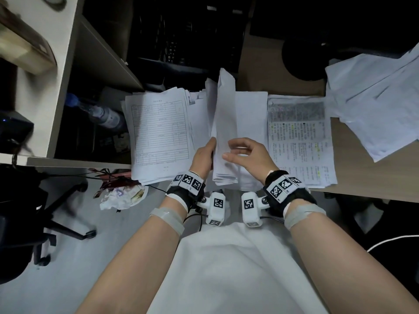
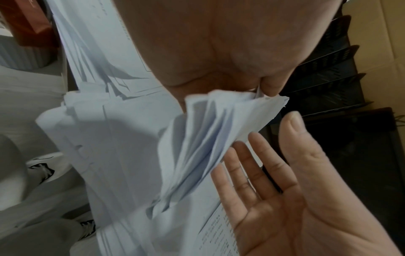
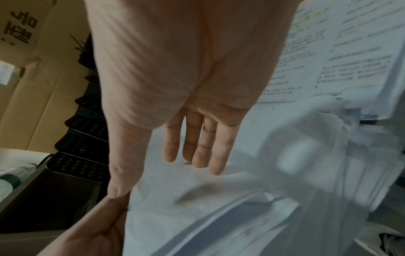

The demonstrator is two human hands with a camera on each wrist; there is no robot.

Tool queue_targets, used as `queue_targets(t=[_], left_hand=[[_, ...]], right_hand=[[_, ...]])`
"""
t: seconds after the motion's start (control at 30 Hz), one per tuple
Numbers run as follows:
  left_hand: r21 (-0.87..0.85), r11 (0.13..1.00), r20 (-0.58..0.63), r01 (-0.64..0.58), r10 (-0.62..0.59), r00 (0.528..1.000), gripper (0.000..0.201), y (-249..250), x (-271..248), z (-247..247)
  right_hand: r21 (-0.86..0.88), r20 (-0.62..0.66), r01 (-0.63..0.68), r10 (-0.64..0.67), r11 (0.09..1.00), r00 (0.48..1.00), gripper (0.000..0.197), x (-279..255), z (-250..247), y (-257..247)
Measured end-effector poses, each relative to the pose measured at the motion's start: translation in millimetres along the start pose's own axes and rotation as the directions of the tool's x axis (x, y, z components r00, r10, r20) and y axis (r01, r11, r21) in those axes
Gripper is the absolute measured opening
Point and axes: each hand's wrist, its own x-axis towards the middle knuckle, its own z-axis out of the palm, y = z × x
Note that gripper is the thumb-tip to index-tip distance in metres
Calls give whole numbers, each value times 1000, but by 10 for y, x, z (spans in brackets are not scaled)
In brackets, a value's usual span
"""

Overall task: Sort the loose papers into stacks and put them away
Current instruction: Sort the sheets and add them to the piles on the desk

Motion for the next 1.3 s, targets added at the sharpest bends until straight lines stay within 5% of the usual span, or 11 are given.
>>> queue_targets(t=[0.27, 0.53, 0.8, 0.93, 1.03, 1.13, 1.2, 1.3], left_hand=[[-19, 997, 57, -72, 73, 996, 35, -90, 52, 32], [102, 989, 30, -104, 101, 994, 22, -132, 90, 35], [241, 962, -172, -131, 175, 969, 40, -266, 209, -81], [293, 949, -243, -113, 189, 951, 49, -336, 249, -162], [302, 946, -192, -119, 183, 964, 51, -395, 265, -111], [290, 951, -164, -109, 162, 973, 49, -442, 271, -54], [276, 956, -155, -98, 145, 977, 48, -442, 254, -51], [263, 961, -143, -81, 122, 982, 53, -463, 277, -99]], right_hand=[[-48, 18, -3, 4, 999, 1000, 66, 12, 16, 41], [117, -11, -62, 64, 991, 998, 26, 13, -44, 37], [-82, -336, -202, 164, 976, 928, 7, 104, -187, 373], [-74, -484, -384, 304, 920, 821, 12, 87, -231, 576], [-148, -503, -302, 191, 942, 843, 46, 106, -162, 616], [-267, -390, -126, 13, 955, 921, 42, 151, -93, 534], [-248, -237, -83, 22, 965, 971, 41, 154, -63, 446], [-131, 33, -91, 96, 987, 995, 72, 124, 1, 362]])
